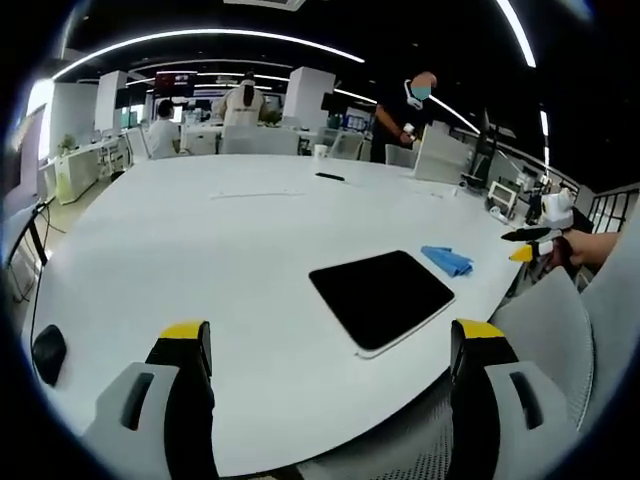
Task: Wipe the mirror surface with the cleaning cloth until all visible marks leave the cleaned area.
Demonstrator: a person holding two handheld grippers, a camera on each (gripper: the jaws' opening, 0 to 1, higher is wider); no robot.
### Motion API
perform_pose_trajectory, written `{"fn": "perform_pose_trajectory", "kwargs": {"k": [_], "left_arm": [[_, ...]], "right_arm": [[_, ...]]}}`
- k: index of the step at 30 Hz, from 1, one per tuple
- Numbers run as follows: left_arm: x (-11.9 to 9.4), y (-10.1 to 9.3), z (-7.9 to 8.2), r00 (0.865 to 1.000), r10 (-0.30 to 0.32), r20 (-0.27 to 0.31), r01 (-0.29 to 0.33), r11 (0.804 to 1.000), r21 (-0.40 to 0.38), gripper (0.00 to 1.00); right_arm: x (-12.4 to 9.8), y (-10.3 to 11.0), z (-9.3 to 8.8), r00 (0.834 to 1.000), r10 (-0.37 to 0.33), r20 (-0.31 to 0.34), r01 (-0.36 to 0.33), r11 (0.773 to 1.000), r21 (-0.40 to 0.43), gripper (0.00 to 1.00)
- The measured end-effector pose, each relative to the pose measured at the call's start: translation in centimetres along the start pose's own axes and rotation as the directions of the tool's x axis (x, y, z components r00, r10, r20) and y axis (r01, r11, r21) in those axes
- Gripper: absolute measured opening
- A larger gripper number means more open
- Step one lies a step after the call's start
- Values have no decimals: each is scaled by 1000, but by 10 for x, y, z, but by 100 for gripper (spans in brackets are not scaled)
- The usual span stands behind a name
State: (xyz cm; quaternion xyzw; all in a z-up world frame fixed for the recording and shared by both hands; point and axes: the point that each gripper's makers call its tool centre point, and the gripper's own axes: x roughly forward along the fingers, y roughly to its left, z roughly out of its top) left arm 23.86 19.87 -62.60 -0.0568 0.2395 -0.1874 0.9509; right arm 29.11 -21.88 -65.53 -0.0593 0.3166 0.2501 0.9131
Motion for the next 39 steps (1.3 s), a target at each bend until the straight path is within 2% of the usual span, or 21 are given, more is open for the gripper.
{"fn": "perform_pose_trajectory", "kwargs": {"k": [5, 11, 17, 22, 25, 27, 29, 33, 35, 39], "left_arm": [[7, -4, 4, 1000, -6, -1, 6, 998, 57, 99], [11, -11, 0, 1000, -26, -18, 27, 998, 64, 99], [10, -16, -7, 999, -33, -31, 34, 999, 37, 99], [7, -25, -7, 998, -60, -6, 60, 998, 3, 99], [7, -25, -11, 999, -47, -25, 47, 999, 16, 99], [5, -25, -6, 999, -42, 3, 42, 999, 17, 99], [2, -20, -5, 1000, -19, 6, 19, 999, 38, 99], [2, -16, -10, 1000, 0, 5, 1, 1000, -21, 99], [4, -19, -15, 1000, -9, -2, 9, 1000, 4, 99], [9, -21, -28, 999, -7, -54, 9, 999, 36, 99]], "right_arm": [[0, -2, 4, 1000, 3, 4, -3, 1000, 17, 98], [-2, -1, 4, 1000, 9, 9, -9, 1000, 22, 98], [0, 2, 1, 1000, 14, 4, -14, 999, 29, 98], [1, 9, -1, 1000, 23, -2, -23, 999, 26, 98], [1, 11, -4, 1000, 25, -9, -25, 999, 27, 98], [0, 11, -5, 1000, 26, -12, -26, 999, 27, 98], [-1, 11, -5, 1000, 24, -14, -23, 999, 24, 98], [-2, 9, -2, 1000, 16, -1, -16, 1000, 26, 98], [-1, 8, -1, 1000, 13, -1, -13, 1000, 25, 98], [0, 7, 5, 1000, 0, 5, 0, 999, 38, 98]]}}
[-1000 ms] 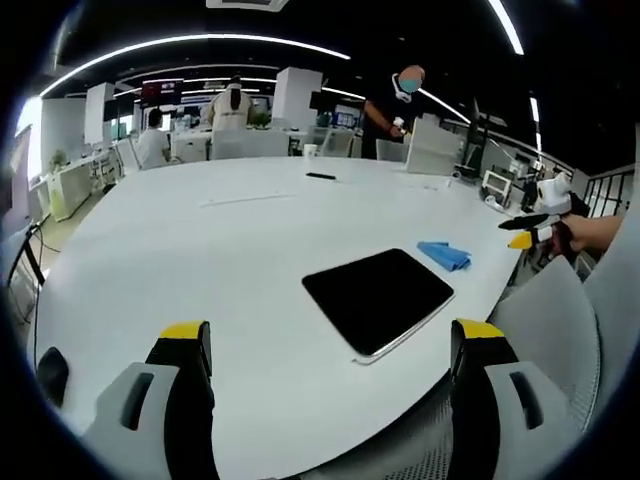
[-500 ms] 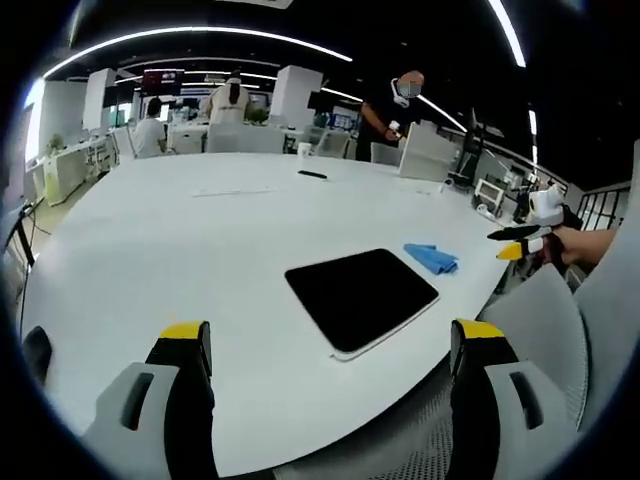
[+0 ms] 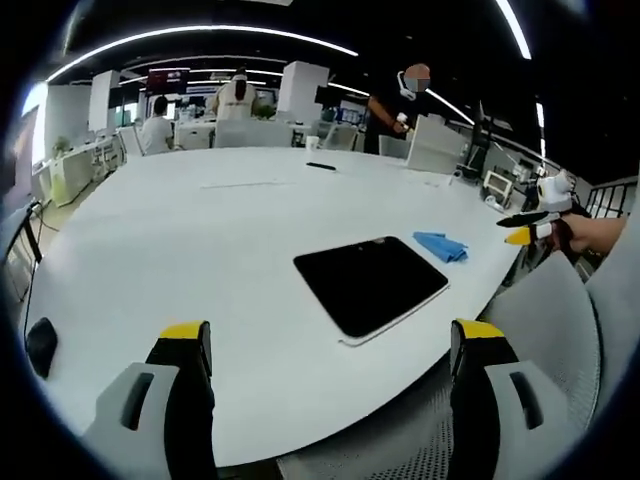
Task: Wipe the mirror surface with the cleaning cloth until all visible marks leave the cleaned area.
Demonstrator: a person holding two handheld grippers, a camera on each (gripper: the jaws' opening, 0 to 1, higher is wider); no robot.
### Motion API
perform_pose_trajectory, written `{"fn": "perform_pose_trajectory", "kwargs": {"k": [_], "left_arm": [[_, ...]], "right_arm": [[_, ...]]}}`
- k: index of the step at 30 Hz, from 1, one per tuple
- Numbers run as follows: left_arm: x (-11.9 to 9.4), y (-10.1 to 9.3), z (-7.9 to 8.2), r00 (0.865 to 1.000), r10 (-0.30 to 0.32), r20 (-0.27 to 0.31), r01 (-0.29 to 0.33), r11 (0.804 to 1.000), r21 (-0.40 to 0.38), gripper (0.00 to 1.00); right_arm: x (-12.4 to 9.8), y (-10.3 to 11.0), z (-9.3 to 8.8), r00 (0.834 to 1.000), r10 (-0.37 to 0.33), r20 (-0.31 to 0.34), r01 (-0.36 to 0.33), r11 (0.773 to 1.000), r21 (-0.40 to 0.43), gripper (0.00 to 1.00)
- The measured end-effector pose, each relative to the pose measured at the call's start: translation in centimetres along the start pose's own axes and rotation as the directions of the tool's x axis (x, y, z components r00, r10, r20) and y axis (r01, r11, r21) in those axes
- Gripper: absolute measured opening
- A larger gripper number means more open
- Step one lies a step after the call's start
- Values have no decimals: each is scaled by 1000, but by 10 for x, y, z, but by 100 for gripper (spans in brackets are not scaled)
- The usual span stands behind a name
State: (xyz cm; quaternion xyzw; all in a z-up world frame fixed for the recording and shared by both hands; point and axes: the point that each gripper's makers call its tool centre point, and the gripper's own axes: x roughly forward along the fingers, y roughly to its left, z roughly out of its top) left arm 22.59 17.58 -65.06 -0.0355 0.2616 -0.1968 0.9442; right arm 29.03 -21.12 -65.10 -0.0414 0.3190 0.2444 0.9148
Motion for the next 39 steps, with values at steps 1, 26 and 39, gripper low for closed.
{"fn": "perform_pose_trajectory", "kwargs": {"k": [1, 26, 39], "left_arm": [[2, 1, -1, 1000, 5, -5, -5, 1000, 6, 99], [16, -6, -9, 999, -34, -7, 35, 999, 17, 99], [16, 3, -7, 1000, 2, 8, -2, 1000, -31, 99]], "right_arm": [[0, -1, 1, 1000, -5, -1, 5, 1000, 3, 97], [74, 8, 40, 998, -25, -51, 24, 1000, -6, 65], [118, -8, 7, 984, -27, -176, 20, 999, -40, 34]]}}
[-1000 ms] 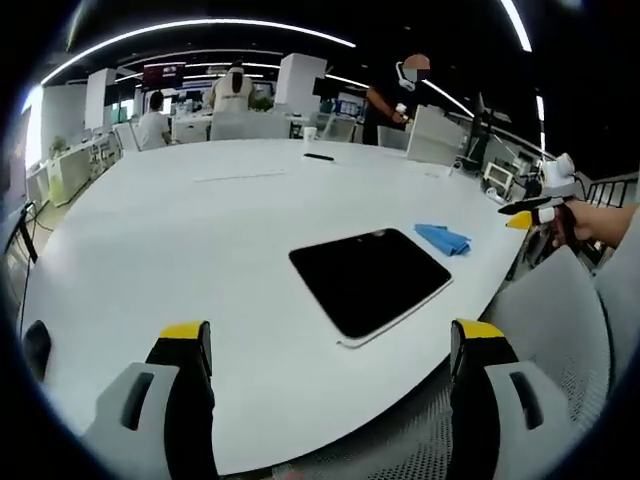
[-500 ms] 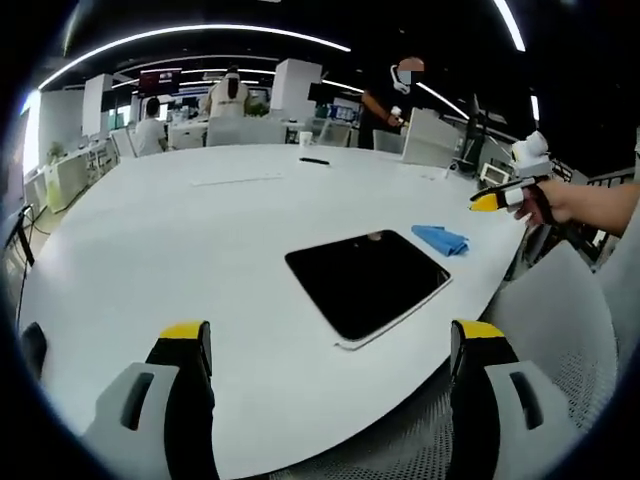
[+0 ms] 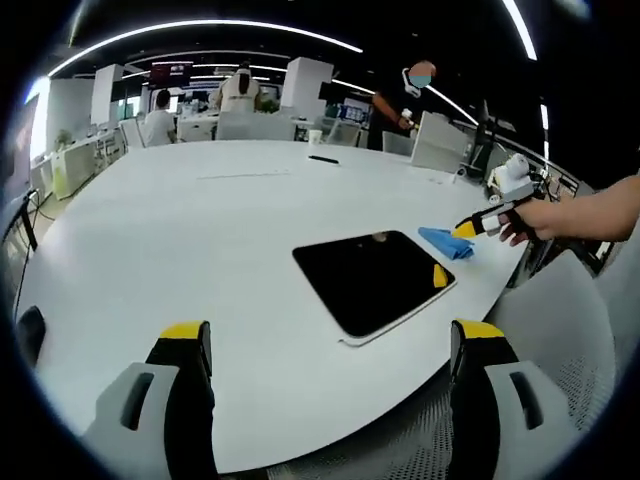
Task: Wipe the mirror surface with the cleaning cloth until all visible marks leave the cleaned area.
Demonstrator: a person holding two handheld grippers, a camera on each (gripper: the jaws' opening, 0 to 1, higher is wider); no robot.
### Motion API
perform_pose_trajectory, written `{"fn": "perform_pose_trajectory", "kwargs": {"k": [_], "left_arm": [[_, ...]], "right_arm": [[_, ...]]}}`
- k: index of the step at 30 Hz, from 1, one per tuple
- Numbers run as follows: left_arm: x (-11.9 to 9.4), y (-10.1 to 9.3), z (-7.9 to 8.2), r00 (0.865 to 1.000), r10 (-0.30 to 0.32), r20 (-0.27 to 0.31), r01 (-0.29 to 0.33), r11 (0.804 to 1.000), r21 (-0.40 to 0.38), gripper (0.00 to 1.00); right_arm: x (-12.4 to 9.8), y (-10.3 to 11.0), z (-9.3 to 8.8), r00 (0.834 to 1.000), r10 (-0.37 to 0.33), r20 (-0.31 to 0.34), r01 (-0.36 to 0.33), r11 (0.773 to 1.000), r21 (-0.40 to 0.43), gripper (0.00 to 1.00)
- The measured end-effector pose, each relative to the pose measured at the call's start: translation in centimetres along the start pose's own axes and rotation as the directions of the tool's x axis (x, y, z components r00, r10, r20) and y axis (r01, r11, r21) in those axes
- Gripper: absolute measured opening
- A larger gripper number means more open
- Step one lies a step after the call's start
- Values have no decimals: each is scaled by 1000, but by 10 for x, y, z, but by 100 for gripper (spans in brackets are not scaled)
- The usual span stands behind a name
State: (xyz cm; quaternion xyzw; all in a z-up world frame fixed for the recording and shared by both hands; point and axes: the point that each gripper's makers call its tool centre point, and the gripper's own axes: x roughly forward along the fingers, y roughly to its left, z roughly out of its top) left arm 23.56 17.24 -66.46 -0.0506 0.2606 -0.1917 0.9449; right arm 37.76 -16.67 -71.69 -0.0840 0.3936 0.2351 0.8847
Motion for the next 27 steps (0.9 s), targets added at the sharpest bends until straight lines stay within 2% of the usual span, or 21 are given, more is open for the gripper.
{"fn": "perform_pose_trajectory", "kwargs": {"k": [4, 8, 10, 13, 15, 16, 17, 19, 20, 21, 23, 24, 25, 26, 27], "left_arm": [[1, 0, -2, 1000, -5, -9, 5, 1000, -4, 99], [1, -2, -6, 999, -17, -32, 16, 1000, -7, 99], [1, -2, -11, 999, -12, -51, 12, 1000, -9, 99], [2, -7, -11, 998, -44, -53, 44, 999, -14, 99], [2, -12, -10, 997, -69, -45, 69, 997, 15, 99], [2, -14, -12, 996, -75, -53, 76, 997, 23, 99], [2, -14, -15, 994, -72, -77, 74, 997, 27, 99], [3, -11, -12, 996, -58, -61, 59, 998, 22, 99], [3, -9, -10, 998, -51, -48, 52, 998, 23, 99], [3, -7, -9, 998, -48, -44, 50, 998, 27, 99], [3, -6, -9, 998, -44, -42, 45, 998, 37, 99], [3, -7, -9, 998, -45, -38, 47, 997, 57, 99], [3, -7, -8, 998, -43, -39, 45, 997, 69, 99], [3, -7, -8, 998, -40, -40, 43, 996, 73, 99], [3, -7, -8, 998, -40, -39, 43, 997, 70, 99]], "right_arm": [[9, -7, 4, 1000, -10, -9, 10, 1000, -7, 28], [12, -2, 3, 999, -4, -39, 5, 1000, 25, 18], [13, 4, 0, 998, -1, -64, 1, 1000, 1, 17], [23, 2, -12, 993, -17, -120, 11, 998, -55, 14], [28, 3, -15, 992, -14, -127, 12, 1000, -19, 11], [26, 7, -15, 992, -4, -124, 8, 999, 36, 5], [25, 7, -14, 993, -14, -119, 21, 998, 54, 4], [25, 7, -13, 991, -30, -132, 33, 999, 23, 4], [27, 5, -12, 988, -41, -146, 37, 999, -32, 4], [28, 6, -11, 988, -40, -146, 36, 999, -27, 4], [30, 5, -9, 987, -28, -157, 29, 1000, 3, 4], [30, 8, -8, 988, -5, -156, 12, 999, 43, 7], [30, 12, -7, 988, 24, -153, -4, 991, 132, 11], [30, 14, -6, 987, 44, -152, -20, 987, 158, 13], [29, 8, -7, 986, 14, -167, 15, 985, 174, 11]]}}
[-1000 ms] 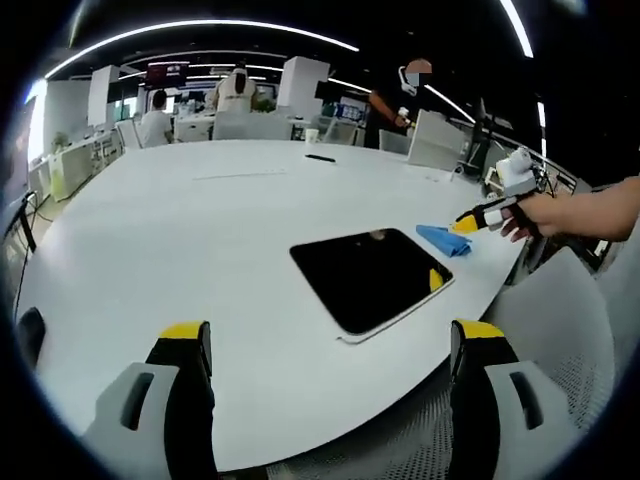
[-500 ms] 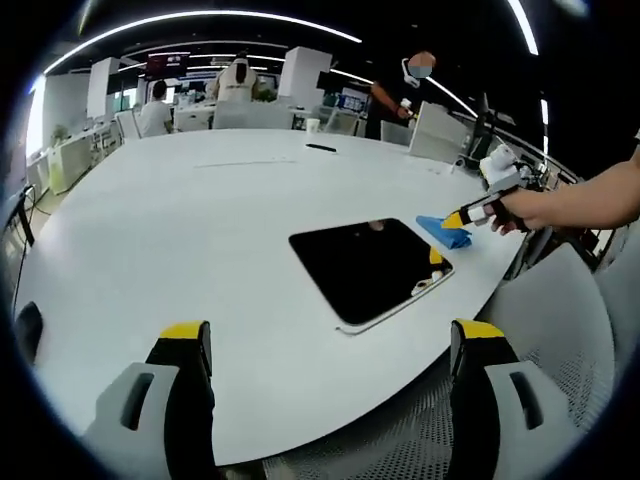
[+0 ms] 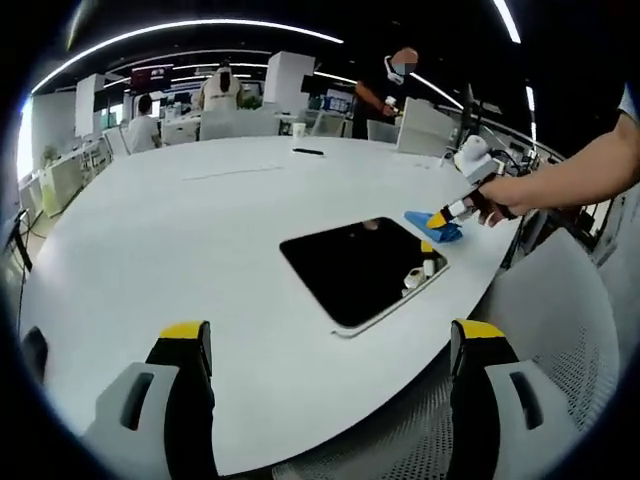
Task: Wipe the mirror surface with the cleaning cloth until all visible marks leave the cleaned area.
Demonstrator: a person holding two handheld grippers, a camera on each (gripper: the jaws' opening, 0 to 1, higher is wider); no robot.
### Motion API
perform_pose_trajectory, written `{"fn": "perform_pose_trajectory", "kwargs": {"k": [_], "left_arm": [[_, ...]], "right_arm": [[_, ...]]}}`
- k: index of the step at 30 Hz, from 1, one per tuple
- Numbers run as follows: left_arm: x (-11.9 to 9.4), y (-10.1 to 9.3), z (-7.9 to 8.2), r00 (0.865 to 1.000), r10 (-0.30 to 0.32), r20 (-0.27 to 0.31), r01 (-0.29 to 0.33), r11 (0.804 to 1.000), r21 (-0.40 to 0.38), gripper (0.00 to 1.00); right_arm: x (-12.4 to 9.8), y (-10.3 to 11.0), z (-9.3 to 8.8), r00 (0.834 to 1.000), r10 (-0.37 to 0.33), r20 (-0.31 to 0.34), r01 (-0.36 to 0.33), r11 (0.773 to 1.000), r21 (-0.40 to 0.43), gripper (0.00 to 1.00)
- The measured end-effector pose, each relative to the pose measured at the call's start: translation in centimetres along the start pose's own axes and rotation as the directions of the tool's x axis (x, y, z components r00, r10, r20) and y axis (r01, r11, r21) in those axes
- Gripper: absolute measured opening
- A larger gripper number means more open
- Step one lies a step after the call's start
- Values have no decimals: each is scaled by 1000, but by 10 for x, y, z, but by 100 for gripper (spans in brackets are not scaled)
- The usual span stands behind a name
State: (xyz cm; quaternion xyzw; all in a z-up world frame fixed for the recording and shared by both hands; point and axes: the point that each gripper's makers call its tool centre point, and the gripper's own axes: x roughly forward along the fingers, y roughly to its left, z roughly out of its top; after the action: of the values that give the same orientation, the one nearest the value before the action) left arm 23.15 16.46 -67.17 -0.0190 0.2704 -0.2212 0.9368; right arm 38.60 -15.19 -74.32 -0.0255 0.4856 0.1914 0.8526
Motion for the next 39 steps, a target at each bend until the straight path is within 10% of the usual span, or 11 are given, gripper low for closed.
{"fn": "perform_pose_trajectory", "kwargs": {"k": [11, 24, 39], "left_arm": [[3, -3, -3, 999, -25, -23, 25, 1000, 2, 99], [1, -9, -4, 998, -54, -30, 53, 998, -26, 99], [-3, -3, -1, 1000, -22, 7, 22, 999, -38, 99]], "right_arm": [[1, -5, 3, 996, 8, -93, -4, 999, 42, 0], [-26, 40, 84, 998, 41, 38, -42, 998, 41, 0], [20, 71, 59, 998, 46, -46, -40, 992, 123, 0]]}}
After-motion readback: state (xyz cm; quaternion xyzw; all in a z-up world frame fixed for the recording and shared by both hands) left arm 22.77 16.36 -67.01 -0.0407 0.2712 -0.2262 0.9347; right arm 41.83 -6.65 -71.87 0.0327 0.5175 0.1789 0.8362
